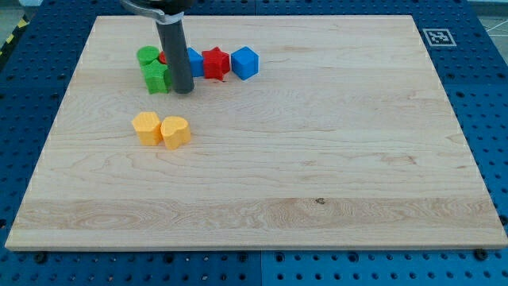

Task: Push green star a bit left

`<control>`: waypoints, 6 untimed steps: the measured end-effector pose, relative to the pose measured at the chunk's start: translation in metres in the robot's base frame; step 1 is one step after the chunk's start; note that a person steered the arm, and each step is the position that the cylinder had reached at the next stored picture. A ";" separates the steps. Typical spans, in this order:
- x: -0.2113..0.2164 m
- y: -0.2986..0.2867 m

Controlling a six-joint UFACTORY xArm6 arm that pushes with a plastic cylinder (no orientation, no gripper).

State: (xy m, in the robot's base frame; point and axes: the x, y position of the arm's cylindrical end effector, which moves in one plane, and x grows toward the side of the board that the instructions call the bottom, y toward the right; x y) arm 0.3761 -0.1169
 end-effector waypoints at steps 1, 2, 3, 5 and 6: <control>0.000 -0.017; 0.000 -0.043; 0.000 -0.064; 0.000 -0.082; 0.000 -0.096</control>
State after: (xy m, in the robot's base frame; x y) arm 0.3761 -0.2127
